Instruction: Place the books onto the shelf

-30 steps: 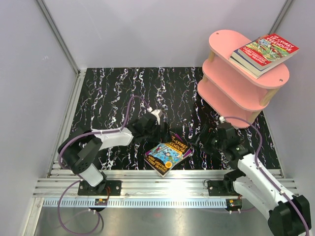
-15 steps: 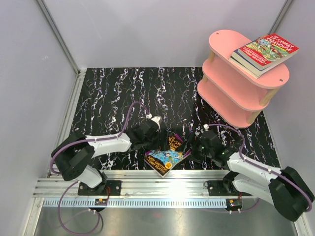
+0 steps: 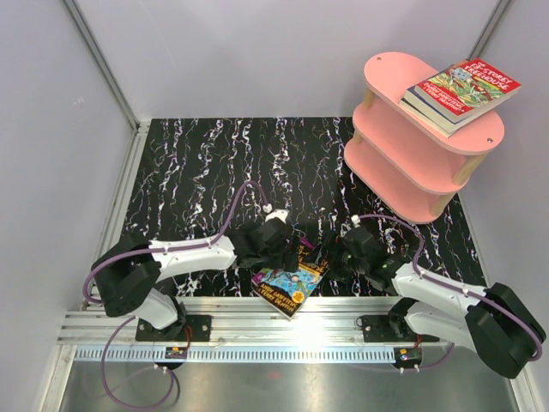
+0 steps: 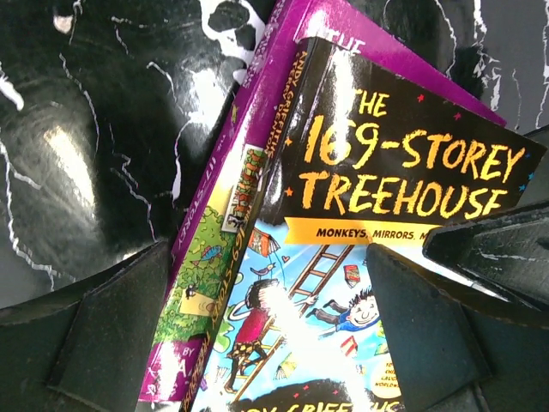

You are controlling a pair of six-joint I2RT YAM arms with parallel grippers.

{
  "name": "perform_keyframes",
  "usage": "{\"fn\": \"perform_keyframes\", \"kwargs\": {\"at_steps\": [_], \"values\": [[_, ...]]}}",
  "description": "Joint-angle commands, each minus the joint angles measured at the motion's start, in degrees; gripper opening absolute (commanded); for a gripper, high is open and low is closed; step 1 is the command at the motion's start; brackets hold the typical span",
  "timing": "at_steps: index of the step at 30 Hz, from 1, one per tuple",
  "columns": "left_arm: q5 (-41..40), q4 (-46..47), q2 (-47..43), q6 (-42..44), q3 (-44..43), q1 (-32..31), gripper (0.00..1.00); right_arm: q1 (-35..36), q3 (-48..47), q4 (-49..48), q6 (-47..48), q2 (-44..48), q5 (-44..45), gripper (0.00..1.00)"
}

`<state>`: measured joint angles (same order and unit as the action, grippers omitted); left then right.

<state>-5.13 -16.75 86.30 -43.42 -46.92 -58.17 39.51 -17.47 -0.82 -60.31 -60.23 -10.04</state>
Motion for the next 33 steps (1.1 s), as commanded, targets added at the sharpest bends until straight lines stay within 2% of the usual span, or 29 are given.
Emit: {"fn": "perform_keyframes", "kwargs": {"at_steps": [1, 4, 7, 8, 12, 13, 19, 21, 22, 26, 33], "values": [[-1.2, -4.1, -1.3, -2.8, -2.8, -2.5, 0.99, 1.1, -2.7, -1.4, -1.0, 2.4, 1.2, 0.99], [-1.2, -3.8, -0.9, -3.3, -3.3, -3.2, 0.99, 1.2, -2.7, 0.0, -1.0, 4.2, 1.3, 0.89], [-0.9, -3.1, 0.1, -3.3, -3.6, -3.4, 0.99, 1.3, -2.4, 0.6, -1.0, 6.1, 1.4, 0.60], [-0.7, -2.8, 0.4, -3.3, -3.6, -3.5, 0.99, 1.2, -2.2, 2.5, -1.1, 6.6, 1.4, 0.43], [-0.2, -2.6, 1.1, -3.0, -4.1, -3.5, 0.99, 1.3, -2.0, 4.9, -0.9, 9.7, 1.6, 0.15], [-0.2, -2.6, 1.1, -3.0, -4.1, -3.5, 0.99, 1.2, -2.3, 6.5, -0.8, 10.2, 1.9, 0.12], [-0.9, -2.6, 1.1, -2.9, -3.8, -3.5, 0.99, 1.3, -5.2, 13.4, 0.5, 13.4, 1.7, 0.13], [-0.8, -2.5, 1.0, -2.7, -3.9, -3.5, 0.99, 1.3, -5.9, 15.4, 0.8, 14.3, 1.6, 0.02], [-0.9, -2.6, 0.6, -2.6, -4.0, -3.5, 0.99, 1.3, -6.4, 16.1, 1.1, 14.7, 1.9, 0.00], [-3.7, -5.6, -1.4, -0.8, -6.1, -2.9, 0.99, 1.4, -9.9, 21.4, 3.1, 17.4, 3.7, 0.00], [-2.9, -6.4, -10.3, 5.4, -7.1, 3.8, 0.99, 1.3, -16.1, 30.3, 7.0, 17.8, 6.7, 0.01]]}}
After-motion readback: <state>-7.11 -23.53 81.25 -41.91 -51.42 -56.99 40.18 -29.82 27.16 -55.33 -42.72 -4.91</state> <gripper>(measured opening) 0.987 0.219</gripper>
